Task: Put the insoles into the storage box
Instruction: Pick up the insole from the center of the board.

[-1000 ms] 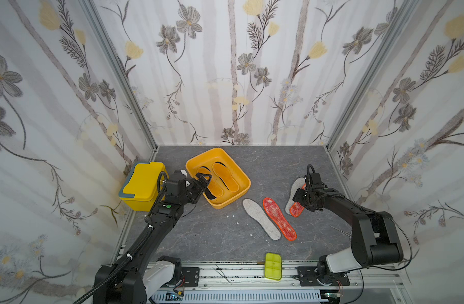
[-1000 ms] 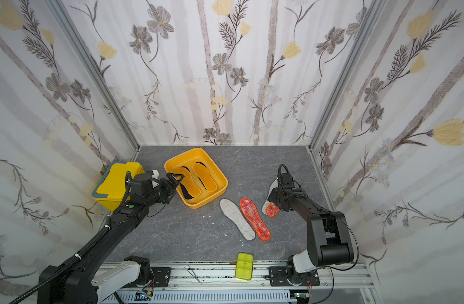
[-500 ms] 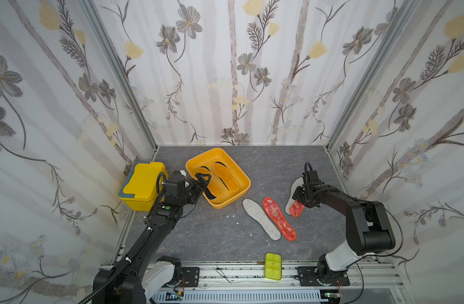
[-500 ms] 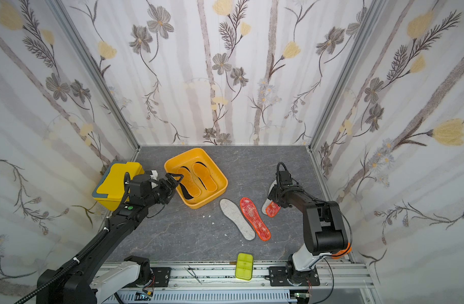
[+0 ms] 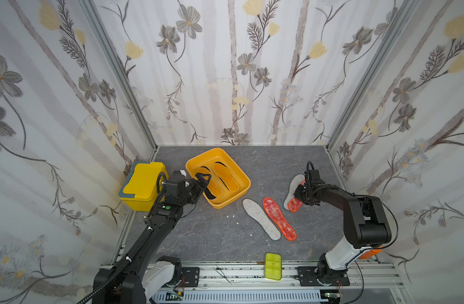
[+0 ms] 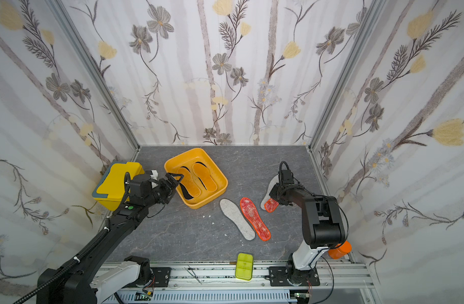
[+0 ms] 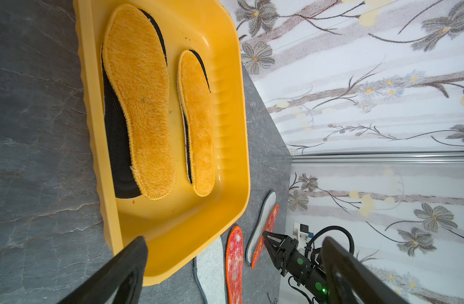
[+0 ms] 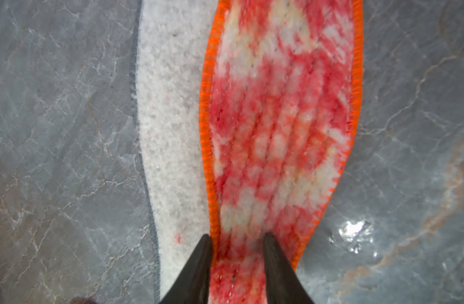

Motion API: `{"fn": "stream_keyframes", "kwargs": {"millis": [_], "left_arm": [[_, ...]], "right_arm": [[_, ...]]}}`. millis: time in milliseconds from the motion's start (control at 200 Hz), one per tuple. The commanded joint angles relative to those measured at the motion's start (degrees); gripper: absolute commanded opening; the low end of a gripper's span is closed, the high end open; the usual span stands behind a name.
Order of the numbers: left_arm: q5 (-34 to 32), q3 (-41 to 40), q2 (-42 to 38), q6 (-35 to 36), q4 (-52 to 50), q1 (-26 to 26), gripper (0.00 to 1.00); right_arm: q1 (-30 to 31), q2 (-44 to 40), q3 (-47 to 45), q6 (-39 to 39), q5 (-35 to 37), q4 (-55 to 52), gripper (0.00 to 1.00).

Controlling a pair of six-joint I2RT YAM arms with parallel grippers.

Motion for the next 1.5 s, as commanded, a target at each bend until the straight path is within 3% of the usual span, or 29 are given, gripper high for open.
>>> {"fn": "stream_keyframes", "kwargs": {"millis": [0, 370, 874, 949, 1034, 1169, 1494], "left_arm": [[-0.5, 0.0, 0.0, -0.1, 1.7, -0.1, 1.0], [-0.9, -0.1, -0.9, 0.1, 0.9, 0.0, 1.0], [-1.3, -0.4, -1.9, -0.3, 0.5, -0.1, 1.0], [-1.3, -0.4, -1.7, -0.3, 0.7, -0.1, 1.0], [-1.1, -0.7, -1.8, -0.5, 1.0, 0.0, 1.0], [-1.0, -0.8, -2.0, -0.3, 0.9, -0.1, 1.0], [-1.2, -0.8, -1.8, -0.1, 0.6, -0.1, 1.0]], "right_arm": [[-0.2, 0.6, -1.0, -0.3, -1.1, -2.6, 0.29], [-2.1, -3.5, -3.2, -1.6, -1.4, -2.3, 0.16], [-3.1, -18.6, -3.7, -7.3, -5.1, 1.6, 0.1], [-3.1, -18.4, -2.1, -7.8, -3.1, -1.3, 0.14], [-3.1, -16.1, -0.2, -7.4, -1.7, -5.3, 0.33], [-3.2, -12.0, -1.1, -5.0, -0.5, -5.8, 0.44], [-3.7, -5.3, -1.2, -3.4, 0.3, -3.3, 0.47]]}}
